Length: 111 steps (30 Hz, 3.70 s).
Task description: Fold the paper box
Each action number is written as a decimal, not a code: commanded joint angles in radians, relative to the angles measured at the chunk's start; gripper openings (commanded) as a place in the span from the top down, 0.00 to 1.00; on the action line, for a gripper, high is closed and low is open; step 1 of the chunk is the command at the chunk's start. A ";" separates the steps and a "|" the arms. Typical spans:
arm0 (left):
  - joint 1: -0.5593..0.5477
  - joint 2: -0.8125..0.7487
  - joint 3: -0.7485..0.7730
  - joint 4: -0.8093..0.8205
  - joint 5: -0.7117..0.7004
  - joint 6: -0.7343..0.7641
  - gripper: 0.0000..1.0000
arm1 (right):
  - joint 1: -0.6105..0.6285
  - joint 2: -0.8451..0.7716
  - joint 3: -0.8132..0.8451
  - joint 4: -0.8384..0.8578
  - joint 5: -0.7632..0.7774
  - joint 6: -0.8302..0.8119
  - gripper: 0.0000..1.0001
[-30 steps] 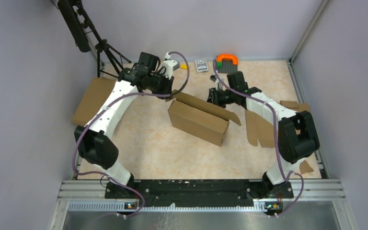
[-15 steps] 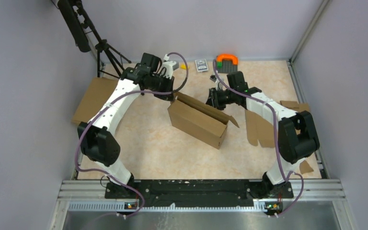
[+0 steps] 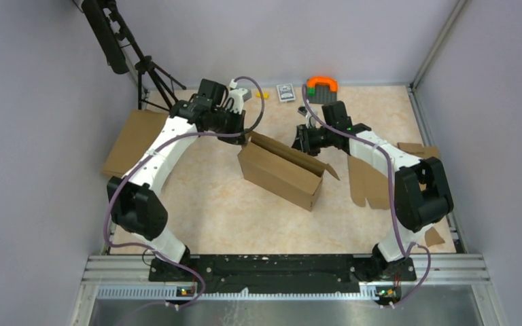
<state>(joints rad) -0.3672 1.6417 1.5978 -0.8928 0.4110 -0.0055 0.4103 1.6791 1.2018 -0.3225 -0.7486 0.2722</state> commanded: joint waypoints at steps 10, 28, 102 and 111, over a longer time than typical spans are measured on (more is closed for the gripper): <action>-0.023 -0.078 -0.112 0.059 -0.044 -0.015 1.00 | 0.007 -0.056 0.117 -0.043 0.097 -0.005 0.66; -0.071 -0.148 -0.181 0.096 -0.142 -0.064 1.00 | -0.025 -0.517 -0.016 -0.074 0.579 0.018 0.06; -0.218 -0.242 -0.274 0.115 -0.319 -0.111 1.00 | 0.608 -0.385 -0.088 -0.185 1.028 -0.353 0.77; -0.236 -0.245 -0.306 0.145 -0.329 -0.143 1.00 | 0.608 -0.366 -0.078 -0.145 0.978 -0.339 0.61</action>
<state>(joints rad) -0.5842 1.3979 1.3159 -0.7158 0.0586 -0.1226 1.0084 1.2911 1.1122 -0.4995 0.2520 -0.0708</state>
